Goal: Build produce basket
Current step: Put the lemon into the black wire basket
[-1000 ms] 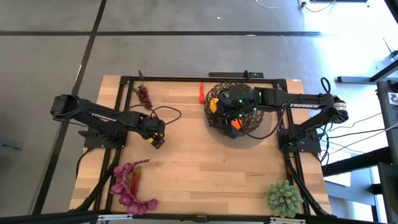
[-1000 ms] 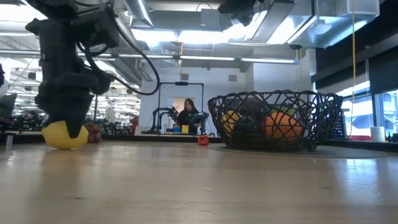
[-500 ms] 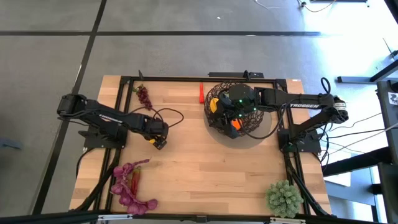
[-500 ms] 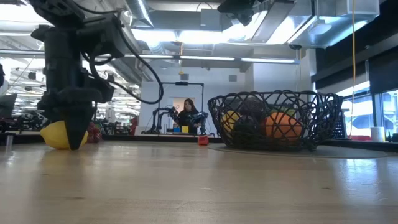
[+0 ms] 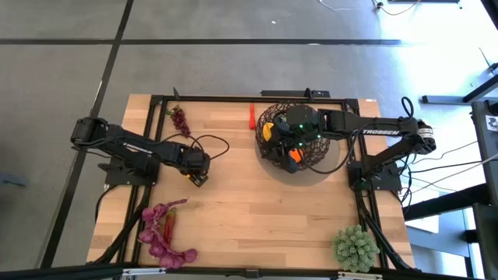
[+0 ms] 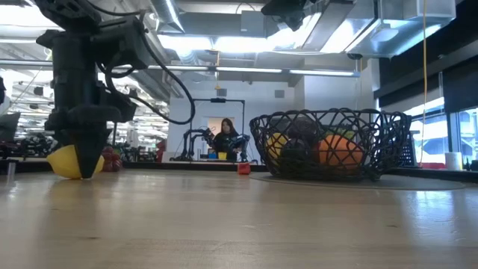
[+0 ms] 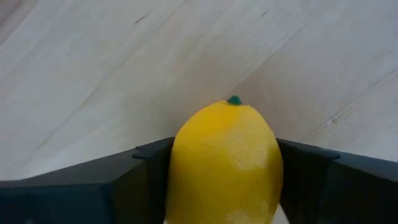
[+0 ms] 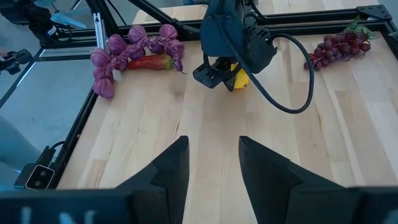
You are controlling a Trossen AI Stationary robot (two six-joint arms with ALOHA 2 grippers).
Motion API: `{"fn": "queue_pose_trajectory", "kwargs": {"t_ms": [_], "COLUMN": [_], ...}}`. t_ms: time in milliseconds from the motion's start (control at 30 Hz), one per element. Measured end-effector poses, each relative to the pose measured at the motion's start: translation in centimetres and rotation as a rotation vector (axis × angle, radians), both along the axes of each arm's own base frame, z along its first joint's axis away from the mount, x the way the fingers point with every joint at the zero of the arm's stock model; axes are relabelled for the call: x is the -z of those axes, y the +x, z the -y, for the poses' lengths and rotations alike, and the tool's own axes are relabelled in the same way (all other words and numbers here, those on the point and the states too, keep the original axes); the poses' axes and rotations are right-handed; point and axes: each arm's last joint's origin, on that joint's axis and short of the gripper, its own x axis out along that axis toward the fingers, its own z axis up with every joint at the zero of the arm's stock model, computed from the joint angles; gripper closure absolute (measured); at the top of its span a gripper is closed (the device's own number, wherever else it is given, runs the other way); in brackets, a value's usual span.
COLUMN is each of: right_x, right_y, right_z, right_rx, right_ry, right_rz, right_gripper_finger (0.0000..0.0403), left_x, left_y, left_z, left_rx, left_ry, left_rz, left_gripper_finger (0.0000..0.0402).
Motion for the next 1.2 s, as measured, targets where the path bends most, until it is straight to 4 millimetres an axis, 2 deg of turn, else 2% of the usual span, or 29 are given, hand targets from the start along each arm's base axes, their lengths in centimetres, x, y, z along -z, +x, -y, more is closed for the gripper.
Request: {"fn": "queue_pose_trajectory", "kwargs": {"t_ms": [133,267,433,633,867,1067,1200], "right_x": [0.0,0.0,0.0,0.0,0.0,0.0,-0.1], "right_y": [0.0,0.0,0.0,0.0,0.0,0.0,0.0], "right_z": [0.0,0.0,0.0,0.0,0.0,0.0,0.0], "right_rx": [0.0,-0.001,-0.001,-0.001,0.0,0.0,0.0], "right_ry": [0.0,-0.001,-0.002,-0.001,0.0,0.001,0.0], "right_rz": [0.0,0.0,0.0,0.0,0.0,0.004,0.007], "right_gripper_finger": [0.0264,0.0264,0.0264,0.0264,0.0264,0.0264,0.0264], "left_x": [-0.5,-2.5,-6.6,-12.2,-17.2,-19.0,-19.3], "left_y": [0.1,0.9,2.5,4.6,5.6,6.1,6.3], "left_z": [0.0,0.3,0.1,-1.3,-2.8,-3.3,-3.4], "left_rx": [0.01,0.051,0.151,0.274,0.36,0.418,0.481], "left_ry": [-0.017,-0.068,-0.033,0.108,0.196,0.179,0.15], "left_rz": [0.016,0.096,0.246,0.41,0.553,0.668,0.719], "left_gripper_finger": [0.0225,0.0226,0.0227,0.0227,0.0227,0.0229,0.0229]}}
